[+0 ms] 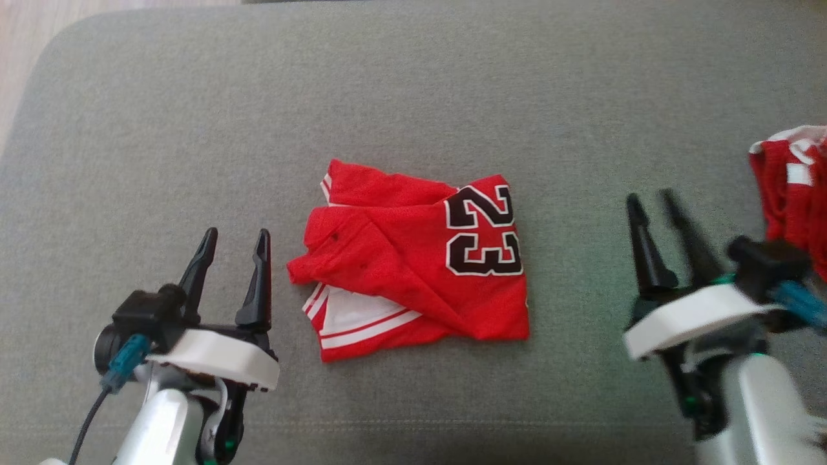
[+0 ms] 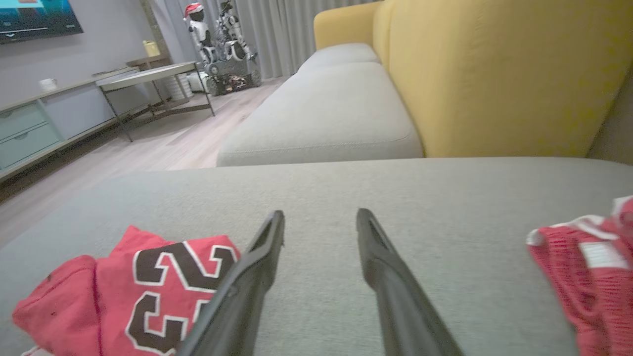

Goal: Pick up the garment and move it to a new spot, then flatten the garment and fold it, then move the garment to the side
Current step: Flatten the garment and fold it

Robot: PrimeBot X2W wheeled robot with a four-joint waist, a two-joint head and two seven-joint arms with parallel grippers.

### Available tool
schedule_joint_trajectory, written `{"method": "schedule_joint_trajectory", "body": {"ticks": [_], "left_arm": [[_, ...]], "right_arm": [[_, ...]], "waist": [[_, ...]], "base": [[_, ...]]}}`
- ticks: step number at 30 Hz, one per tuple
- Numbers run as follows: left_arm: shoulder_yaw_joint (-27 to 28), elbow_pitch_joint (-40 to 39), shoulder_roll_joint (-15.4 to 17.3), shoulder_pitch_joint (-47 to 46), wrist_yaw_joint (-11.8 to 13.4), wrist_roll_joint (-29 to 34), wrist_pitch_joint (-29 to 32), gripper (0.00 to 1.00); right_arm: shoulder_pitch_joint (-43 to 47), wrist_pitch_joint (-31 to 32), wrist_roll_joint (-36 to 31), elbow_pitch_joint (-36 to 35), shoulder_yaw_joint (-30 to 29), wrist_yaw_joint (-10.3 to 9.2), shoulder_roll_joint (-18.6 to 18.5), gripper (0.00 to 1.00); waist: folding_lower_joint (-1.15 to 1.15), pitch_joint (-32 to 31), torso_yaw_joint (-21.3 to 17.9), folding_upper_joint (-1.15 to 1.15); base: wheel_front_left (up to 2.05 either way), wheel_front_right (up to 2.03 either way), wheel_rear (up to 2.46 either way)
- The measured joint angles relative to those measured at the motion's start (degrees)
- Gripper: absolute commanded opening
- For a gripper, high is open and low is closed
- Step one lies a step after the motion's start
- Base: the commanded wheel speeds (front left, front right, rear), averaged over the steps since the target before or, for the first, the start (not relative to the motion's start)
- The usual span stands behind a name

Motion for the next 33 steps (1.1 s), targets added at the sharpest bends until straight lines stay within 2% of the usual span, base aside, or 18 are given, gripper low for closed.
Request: {"method": "schedule_joint_trajectory", "body": {"ticks": [5,6,12,19,22,28,33], "left_arm": [[-0.77,0.24,-0.11,-0.90,-0.03,-0.14,-0.03,1.00],[-0.77,0.24,-0.11,-0.90,-0.03,-0.14,-0.03,1.00],[-1.52,1.25,-0.76,-3.32,-0.60,-0.16,-0.59,1.00],[-2.33,2.53,-1.64,-4.67,-1.52,-0.16,-1.11,1.00],[-2.43,2.91,-1.87,-4.89,-1.54,-0.16,-1.18,1.00],[-2.46,3.54,-2.22,-4.92,-1.58,-0.16,-1.63,1.00],[-2.40,3.56,-2.32,-4.92,-1.58,-0.16,-1.68,1.00]], "right_arm": [[-3.98,0.36,3.24,5.33,10.04,0.00,0.00,0.00],[-3.98,0.36,3.24,5.33,10.04,0.00,0.00,0.00],[-10.82,-1.16,9.21,15.28,23.08,0.00,0.01,0.00],[-17.73,-3.74,14.24,28.38,27.27,0.00,-0.09,0.00],[-20.29,-4.00,17.15,32.12,31.01,0.00,-0.20,0.00],[-21.25,-4.69,23.60,32.73,39.58,0.00,-0.26,0.00],[-21.30,-4.67,26.31,31.89,44.55,0.00,-0.58,0.00]], "waist": [[0.00,1.24,1.67,0.00],[0.00,1.24,1.67,0.00],[0.00,2.83,4.52,0.00],[0.00,4.52,7.59,0.00],[0.00,5.00,8.22,0.00],[0.00,4.94,8.29,0.00],[0.00,4.56,7.55,0.00]], "base": [[0.00,0.00,0.00],[0.00,0.00,0.00],[0.00,0.00,0.00],[0.00,0.00,0.00],[0.00,0.00,0.00],[0.00,0.00,0.00],[0.00,0.00,0.00]]}}
